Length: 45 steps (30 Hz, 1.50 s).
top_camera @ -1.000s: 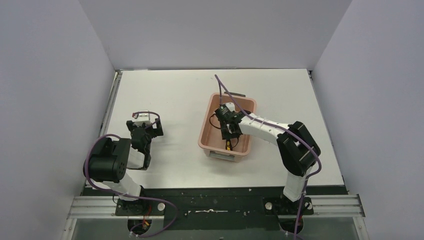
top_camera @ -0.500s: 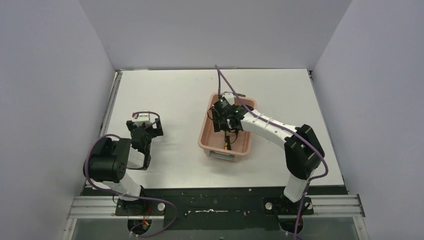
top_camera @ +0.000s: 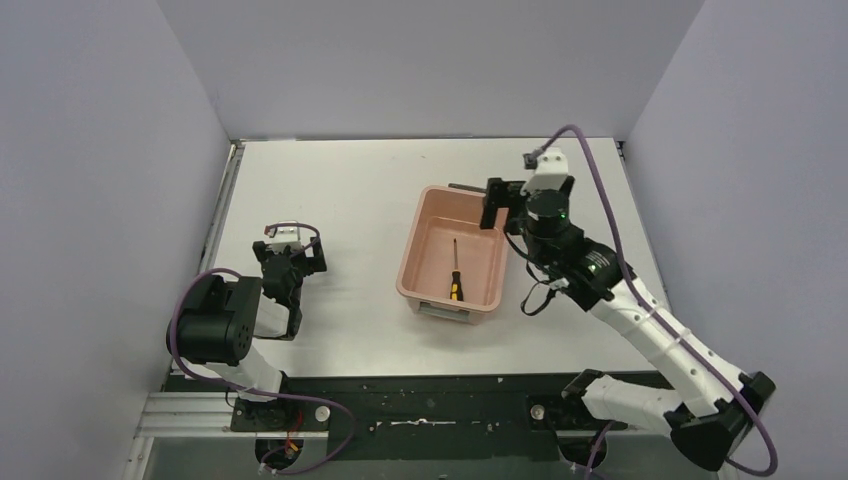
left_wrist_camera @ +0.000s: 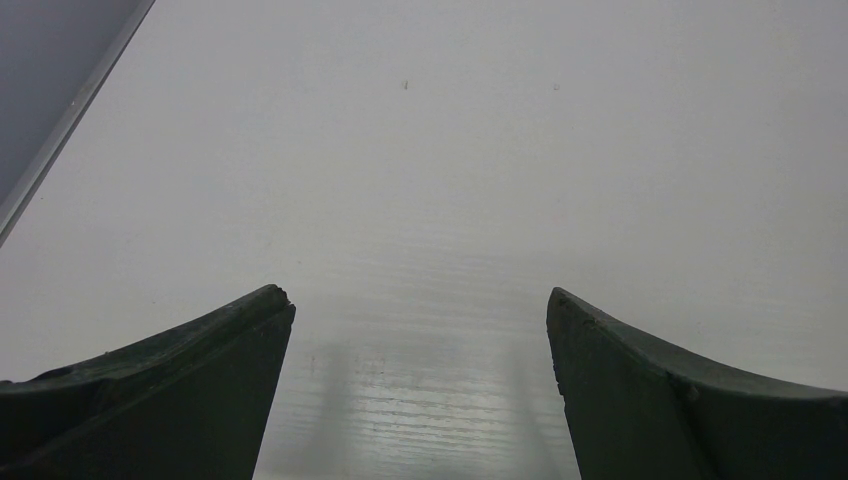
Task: Put the screwdriver in the bin
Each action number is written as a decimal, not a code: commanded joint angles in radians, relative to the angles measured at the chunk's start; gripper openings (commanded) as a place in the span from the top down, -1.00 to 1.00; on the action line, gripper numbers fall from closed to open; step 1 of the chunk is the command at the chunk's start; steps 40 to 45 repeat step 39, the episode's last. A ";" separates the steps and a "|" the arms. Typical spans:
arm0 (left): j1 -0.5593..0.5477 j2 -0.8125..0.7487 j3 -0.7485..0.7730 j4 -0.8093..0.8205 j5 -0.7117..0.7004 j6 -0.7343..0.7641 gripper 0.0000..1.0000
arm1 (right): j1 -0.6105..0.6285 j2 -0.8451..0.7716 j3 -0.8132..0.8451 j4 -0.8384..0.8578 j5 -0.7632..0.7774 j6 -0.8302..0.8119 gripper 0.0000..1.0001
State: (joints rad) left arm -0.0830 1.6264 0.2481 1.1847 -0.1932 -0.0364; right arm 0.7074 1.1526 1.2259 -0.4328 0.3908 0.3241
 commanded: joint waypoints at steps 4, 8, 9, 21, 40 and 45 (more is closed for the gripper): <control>0.007 -0.016 0.006 0.026 0.009 0.008 -0.95 | -0.160 -0.296 -0.485 0.414 0.184 -0.201 -1.00; 0.005 -0.015 0.006 0.026 0.009 0.009 -0.95 | -0.172 -0.431 -0.737 0.643 0.318 -0.283 -1.00; 0.006 -0.015 0.006 0.026 0.008 0.007 -0.95 | -0.174 -0.453 -0.799 0.695 0.345 -0.292 -1.00; 0.006 -0.014 0.006 0.026 0.008 0.010 -0.95 | -0.175 -0.506 -1.129 0.936 0.401 -0.233 -1.00; 0.006 -0.016 0.007 0.022 0.010 0.008 -0.95 | -0.175 -0.480 -1.164 0.963 0.450 -0.213 -1.00; 0.006 -0.016 0.007 0.022 0.010 0.008 -0.95 | -0.175 -0.480 -1.164 0.963 0.450 -0.213 -1.00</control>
